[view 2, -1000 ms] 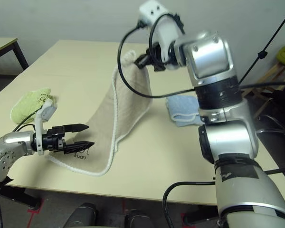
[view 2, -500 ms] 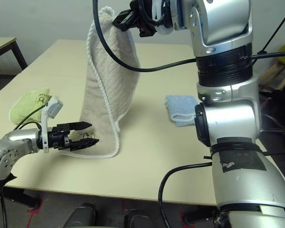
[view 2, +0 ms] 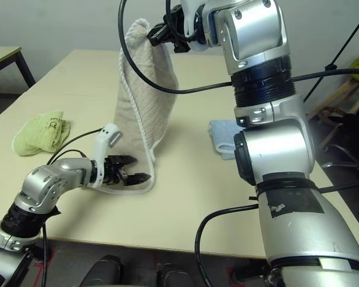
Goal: Fold the towel and set it aside.
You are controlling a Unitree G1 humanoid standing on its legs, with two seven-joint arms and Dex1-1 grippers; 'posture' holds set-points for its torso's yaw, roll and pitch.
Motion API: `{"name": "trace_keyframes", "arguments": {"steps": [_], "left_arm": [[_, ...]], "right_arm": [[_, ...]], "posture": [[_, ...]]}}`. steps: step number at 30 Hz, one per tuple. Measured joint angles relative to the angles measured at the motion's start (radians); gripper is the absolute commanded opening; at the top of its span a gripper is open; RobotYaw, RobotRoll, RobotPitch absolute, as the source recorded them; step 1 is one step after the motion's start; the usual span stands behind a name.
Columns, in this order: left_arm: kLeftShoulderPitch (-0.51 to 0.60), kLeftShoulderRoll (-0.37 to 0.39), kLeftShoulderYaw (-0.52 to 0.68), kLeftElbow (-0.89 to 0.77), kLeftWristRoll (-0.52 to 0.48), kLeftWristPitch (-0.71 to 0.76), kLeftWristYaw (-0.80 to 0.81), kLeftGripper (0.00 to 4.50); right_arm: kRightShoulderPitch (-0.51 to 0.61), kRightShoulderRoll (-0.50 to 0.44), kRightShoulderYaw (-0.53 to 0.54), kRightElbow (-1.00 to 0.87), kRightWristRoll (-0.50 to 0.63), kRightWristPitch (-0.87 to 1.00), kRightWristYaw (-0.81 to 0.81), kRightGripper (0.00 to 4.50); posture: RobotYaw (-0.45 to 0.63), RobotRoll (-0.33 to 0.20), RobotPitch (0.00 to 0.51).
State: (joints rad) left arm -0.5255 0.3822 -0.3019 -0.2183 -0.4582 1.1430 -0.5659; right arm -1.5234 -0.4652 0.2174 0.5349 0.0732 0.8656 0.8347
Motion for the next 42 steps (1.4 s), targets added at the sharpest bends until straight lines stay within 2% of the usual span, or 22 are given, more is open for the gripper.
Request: {"name": "trace_keyframes", "arguments": {"steps": [8,14,17,22,28,33,37,39,42], "left_arm": [[-0.013,-0.039,-0.090,0.042,0.071,0.048,0.060,4.50],[-0.023,-0.059,-0.149,0.095,0.141,-0.016,0.074,4.50],[-0.024,-0.063,-0.176,0.127,0.174,-0.059,0.071,3.88],[-0.027,-0.050,-0.197,0.152,0.228,-0.115,0.055,2.16],[-0.023,-0.022,-0.197,0.146,0.235,-0.126,0.002,0.05],[-0.021,-0.013,-0.168,0.137,0.224,-0.124,-0.035,0.02],[-0.014,-0.008,-0.089,0.125,0.166,-0.090,-0.071,0.02],[-0.014,0.022,-0.017,0.088,0.098,-0.039,-0.111,0.02],[-0.041,0.146,0.141,0.037,-0.008,0.042,-0.189,0.02]], "right_arm": [[-0.006,0.024,0.000,0.063,-0.017,-0.038,-0.009,0.02],[-0.007,0.032,-0.001,0.074,-0.024,-0.043,-0.009,0.02],[-0.007,0.032,-0.002,0.074,-0.026,-0.043,-0.007,0.00],[-0.007,0.030,-0.002,0.066,-0.027,-0.043,-0.002,0.00],[-0.007,0.012,-0.003,0.052,-0.028,-0.040,0.006,0.00],[0.000,-0.004,-0.003,0.016,-0.028,-0.025,0.014,0.00],[0.052,-0.046,-0.004,-0.036,-0.028,-0.002,0.029,0.00],[0.132,-0.094,-0.003,-0.105,-0.023,0.019,0.057,0.00],[0.313,-0.199,-0.002,-0.207,0.006,0.065,0.127,0.00]], "posture": [[0.18,0.000,0.089],[0.17,0.000,0.095],[0.16,0.000,0.092],[0.16,0.000,0.086],[0.16,0.000,0.070],[0.15,0.000,0.060],[0.16,0.000,0.049],[0.16,0.000,0.045],[0.16,0.000,0.041]]}}
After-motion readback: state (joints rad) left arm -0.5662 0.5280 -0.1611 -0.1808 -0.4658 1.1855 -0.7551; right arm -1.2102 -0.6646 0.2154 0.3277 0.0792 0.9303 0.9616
